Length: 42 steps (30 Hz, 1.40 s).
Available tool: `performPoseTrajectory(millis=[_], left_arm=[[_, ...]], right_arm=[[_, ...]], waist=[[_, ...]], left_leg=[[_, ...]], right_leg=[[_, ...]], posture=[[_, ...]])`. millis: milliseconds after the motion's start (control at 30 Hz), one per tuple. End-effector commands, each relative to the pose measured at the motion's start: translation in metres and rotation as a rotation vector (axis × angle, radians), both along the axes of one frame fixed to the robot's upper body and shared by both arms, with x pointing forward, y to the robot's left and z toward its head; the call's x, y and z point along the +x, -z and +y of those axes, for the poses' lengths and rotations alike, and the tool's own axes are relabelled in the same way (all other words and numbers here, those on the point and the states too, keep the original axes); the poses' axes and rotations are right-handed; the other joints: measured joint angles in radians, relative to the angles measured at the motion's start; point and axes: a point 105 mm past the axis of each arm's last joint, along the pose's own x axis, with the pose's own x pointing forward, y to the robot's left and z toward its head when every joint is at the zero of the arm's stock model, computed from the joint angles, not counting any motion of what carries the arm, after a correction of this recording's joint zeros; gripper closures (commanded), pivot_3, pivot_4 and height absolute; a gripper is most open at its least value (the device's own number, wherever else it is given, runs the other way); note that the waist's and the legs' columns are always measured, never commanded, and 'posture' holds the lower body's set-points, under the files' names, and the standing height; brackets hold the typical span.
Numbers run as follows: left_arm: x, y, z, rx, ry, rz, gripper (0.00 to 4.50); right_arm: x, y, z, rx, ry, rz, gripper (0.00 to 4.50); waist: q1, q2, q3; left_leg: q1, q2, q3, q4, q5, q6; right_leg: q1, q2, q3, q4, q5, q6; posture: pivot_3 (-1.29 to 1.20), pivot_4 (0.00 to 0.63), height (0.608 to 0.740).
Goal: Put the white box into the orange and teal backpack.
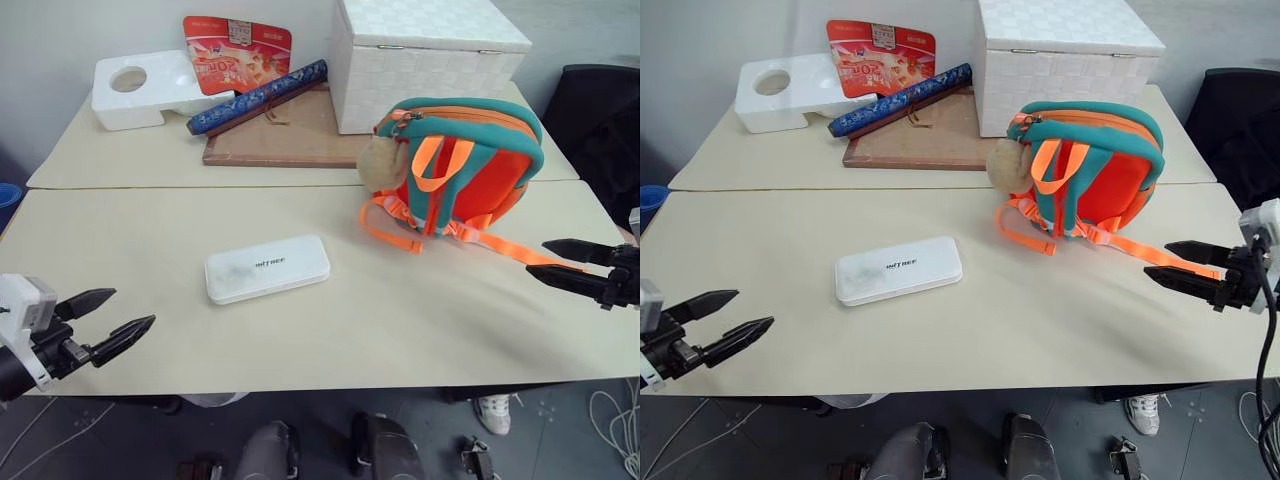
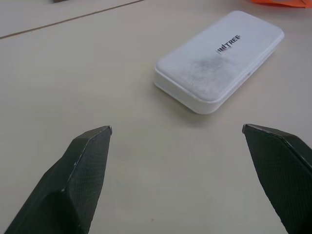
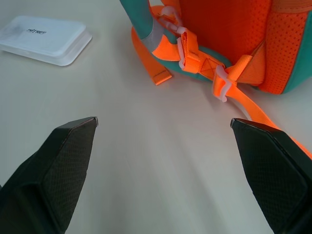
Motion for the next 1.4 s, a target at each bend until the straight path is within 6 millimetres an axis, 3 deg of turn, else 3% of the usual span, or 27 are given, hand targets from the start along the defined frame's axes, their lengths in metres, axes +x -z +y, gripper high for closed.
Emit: performPoseTrajectory(millis=[33, 300, 400, 533, 633, 800, 967, 1000, 1033, 1167, 1267, 1400], left_arm=[[-0.003, -0.005, 0.0, 0.027, 0.002, -0.019, 0.0], [0.0, -0.004, 0.003, 0.023, -0.027, -0.008, 0.0], [0.006, -0.002, 0.003, 0.034, -0.039, -0.012, 0.0], [0.024, 0.004, 0.004, 0.103, -0.083, -0.018, 0.0], [0.04, 0.006, 0.006, 0.149, -0.14, -0.015, 0.56], [0.06, 0.016, -0.011, 0.187, -0.135, 0.014, 2.15], [0.082, 0.03, -0.029, 0.151, -0.156, 0.034, 3.74], [0.085, 0.03, -0.029, 0.153, -0.165, 0.034, 4.08], [0.088, 0.031, -0.029, 0.152, -0.171, 0.034, 4.39], [0.095, 0.034, -0.025, 0.172, -0.19, 0.066, 4.45], [0.096, 0.036, -0.036, 0.14, -0.136, 0.099, 4.45], [0.095, 0.046, -0.064, 0.097, -0.007, 0.161, 4.45]], right_arm=[[-0.001, -0.011, 0.001, -0.015, -0.012, -0.039, 0.02], [0.003, -0.005, -0.002, -0.038, 0.023, -0.047, 0.02], [0.014, 0.003, 0.001, -0.121, 0.049, -0.073, 0.02], [0.023, 0.0, 0.03, -0.142, -0.034, -0.114, 0.19], [0.018, 0.001, 0.071, -0.133, -0.184, -0.126, 0.93], [0.02, 0.012, 0.129, -0.149, -0.337, -0.153, 2.62], [0.048, 0.023, 0.171, -0.185, -0.33, -0.219, 4.33], [0.051, 0.025, 0.176, -0.191, -0.33, -0.228, 4.5], [0.054, 0.026, 0.181, -0.196, -0.335, -0.236, 4.5], [0.074, 0.033, 0.207, -0.215, -0.302, -0.272, 4.5], [0.086, 0.037, 0.218, -0.221, -0.267, -0.282, 4.5], [0.098, 0.049, 0.24, -0.244, -0.252, -0.296, 4.5]], waist=[[0.0, 0.0, 0.0], [-0.001, 0.0, 0.0], [-0.001, 0.0, 0.0], [-0.001, 0.001, 0.0], [-0.001, 0.001, 0.0], [0.0, 0.0, 0.0], [0.0, 0.0, 0.0], [-0.001, 0.0, 0.0], [-0.001, 0.0, 0.0], [-0.004, 0.0, 0.0], [-0.006, 0.0, 0.0], [-0.009, 0.0, 0.0]], left_leg=[[0.0, 0.0, 0.0, 0.0, 0.0, 0.0], [0.0, 0.0, 0.0, 0.0, 0.0, 0.0], [0.0, 0.0, 0.0, 0.0, 0.0, 0.0], [0.0, 0.0, 0.001, 0.0, 0.001, -0.001], [0.0, 0.0, 0.001, 0.0, 0.003, 0.002], [0.0, 0.0, 0.001, 0.0, 0.003, 0.002], [0.0, 0.0, 0.001, 0.001, 0.004, 0.002], [0.0, 0.0, 0.001, 0.001, 0.004, 0.001], [0.0, 0.0, 0.001, 0.001, 0.004, 0.001], [-0.001, 0.0, 0.002, 0.002, 0.005, 0.002], [-0.001, 0.0, 0.003, 0.002, 0.005, 0.002], [-0.001, 0.0, 0.003, 0.002, 0.006, 0.002]], right_leg=[[0.0, 0.0, 0.0, 0.0, 0.0, 0.0], [0.0, 0.0, 0.0, 0.0, 0.0, 0.0], [0.0, 0.0, 0.0, 0.0, 0.0, 0.0], [0.0, 0.0, 0.0, 0.002, 0.0, 0.0], [-0.001, 0.001, 0.0, 0.003, 0.0, 0.0], [0.0, 0.001, 0.0, 0.003, 0.0, 0.0], [-0.001, 0.001, 0.0, 0.005, 0.0, 0.001], [-0.001, 0.001, 0.0, 0.005, 0.0, 0.0], [-0.001, 0.002, 0.0, 0.007, 0.0, 0.001], [-0.001, 0.003, -0.001, 0.007, 0.0, 0.001], [-0.001, 0.003, -0.001, 0.008, 0.0, 0.001], [-0.001, 0.003, -0.001, 0.008, 0.0, 0.001]], posture=[[0.0, 0.15, 0.74], [0.0, 0.15, 0.74], [0.0, 0.15, 0.74], [0.0, 0.15, 0.74], [0.0, 0.15, 0.74], [0.0, 0.15, 0.74], [0.0, 0.15, 0.74], [0.0, 0.15, 0.74], [0.0, 0.15, 0.74], [0.0, 0.15, 0.74], [0.0, 0.15, 0.74], [0.0, 0.15, 0.74]])
